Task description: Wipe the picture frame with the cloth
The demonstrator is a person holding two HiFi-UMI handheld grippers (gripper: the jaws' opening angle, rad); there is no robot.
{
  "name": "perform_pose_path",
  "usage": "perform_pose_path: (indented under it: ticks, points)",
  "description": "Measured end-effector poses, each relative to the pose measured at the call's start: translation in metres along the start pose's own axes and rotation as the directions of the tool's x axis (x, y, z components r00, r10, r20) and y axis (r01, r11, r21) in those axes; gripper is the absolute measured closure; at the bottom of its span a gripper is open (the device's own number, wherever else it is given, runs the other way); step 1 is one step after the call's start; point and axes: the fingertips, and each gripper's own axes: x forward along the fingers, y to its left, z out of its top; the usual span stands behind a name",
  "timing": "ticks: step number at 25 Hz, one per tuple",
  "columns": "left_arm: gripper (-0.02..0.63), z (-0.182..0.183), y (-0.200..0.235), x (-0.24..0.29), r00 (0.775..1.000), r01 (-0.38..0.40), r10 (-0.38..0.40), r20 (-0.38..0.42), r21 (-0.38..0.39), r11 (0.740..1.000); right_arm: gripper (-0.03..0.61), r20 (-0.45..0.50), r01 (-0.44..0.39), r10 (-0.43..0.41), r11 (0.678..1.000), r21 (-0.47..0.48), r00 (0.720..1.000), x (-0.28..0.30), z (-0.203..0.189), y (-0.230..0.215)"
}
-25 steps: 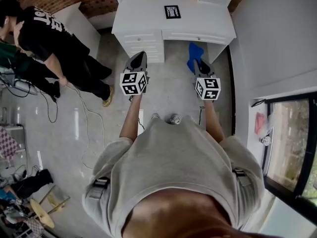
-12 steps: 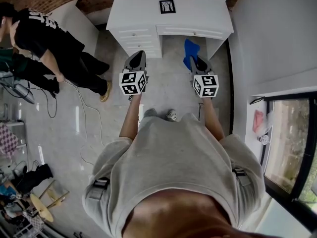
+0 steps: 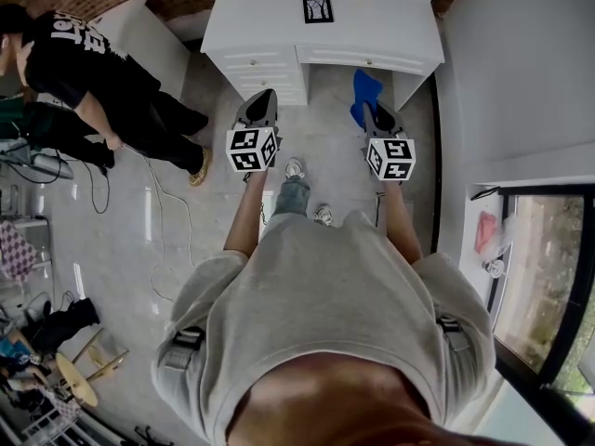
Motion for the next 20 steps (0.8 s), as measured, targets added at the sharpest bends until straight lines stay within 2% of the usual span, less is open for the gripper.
perform_pose_path:
  ticks: [12,20]
  points:
    - [0.598,0.001,0.022,0.065,0.999,0.04,-0.04,0.0,-0.026,0.999,0.518,-0.022,0.034,-0.035,0.999,-0.009,0.999,0.05,0.004,-0.02]
    - [0.598,0.026,0.052,0.134,0.996,0.085,-0.084,0.015,-0.03,0.996,0.518,-0.025,0.07,-0.071,0.997,-0.02,0.997,0.111,0.029,-0.042]
